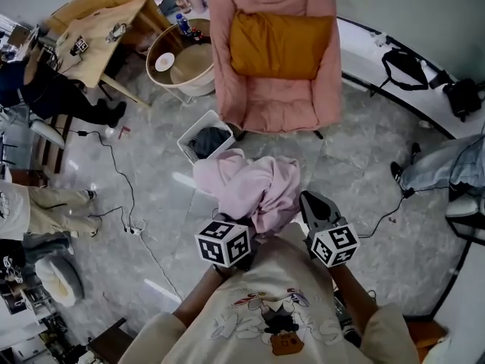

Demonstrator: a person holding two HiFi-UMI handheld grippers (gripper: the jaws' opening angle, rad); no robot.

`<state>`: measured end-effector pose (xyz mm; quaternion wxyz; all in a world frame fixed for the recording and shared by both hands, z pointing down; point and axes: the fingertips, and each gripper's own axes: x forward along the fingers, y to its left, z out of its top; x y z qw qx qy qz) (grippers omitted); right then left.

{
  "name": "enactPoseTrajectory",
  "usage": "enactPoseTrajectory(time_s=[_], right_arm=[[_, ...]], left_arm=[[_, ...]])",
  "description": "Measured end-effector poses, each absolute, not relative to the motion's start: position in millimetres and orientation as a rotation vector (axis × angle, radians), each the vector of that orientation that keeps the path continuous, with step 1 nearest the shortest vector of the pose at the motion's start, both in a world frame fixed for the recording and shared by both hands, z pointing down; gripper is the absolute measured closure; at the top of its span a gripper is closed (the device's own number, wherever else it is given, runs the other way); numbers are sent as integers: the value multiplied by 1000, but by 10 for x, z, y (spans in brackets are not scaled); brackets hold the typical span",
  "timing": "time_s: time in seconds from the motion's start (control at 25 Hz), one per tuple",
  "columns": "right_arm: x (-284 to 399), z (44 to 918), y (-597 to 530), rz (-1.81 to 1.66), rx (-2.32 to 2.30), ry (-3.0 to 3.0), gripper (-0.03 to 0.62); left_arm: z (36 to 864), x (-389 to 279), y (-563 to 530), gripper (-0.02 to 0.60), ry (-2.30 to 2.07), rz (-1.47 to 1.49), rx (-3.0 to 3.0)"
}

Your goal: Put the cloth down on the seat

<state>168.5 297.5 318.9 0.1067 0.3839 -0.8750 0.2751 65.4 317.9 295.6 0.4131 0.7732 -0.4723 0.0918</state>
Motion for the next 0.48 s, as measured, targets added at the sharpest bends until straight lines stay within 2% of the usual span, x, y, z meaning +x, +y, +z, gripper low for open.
enactPoseTrajectory(time_s=[0.48], right_arm=[[1370, 3177, 2028, 785, 1169, -2511, 569]], left_arm=[[3059, 355, 2146, 215, -1107, 212, 1943]])
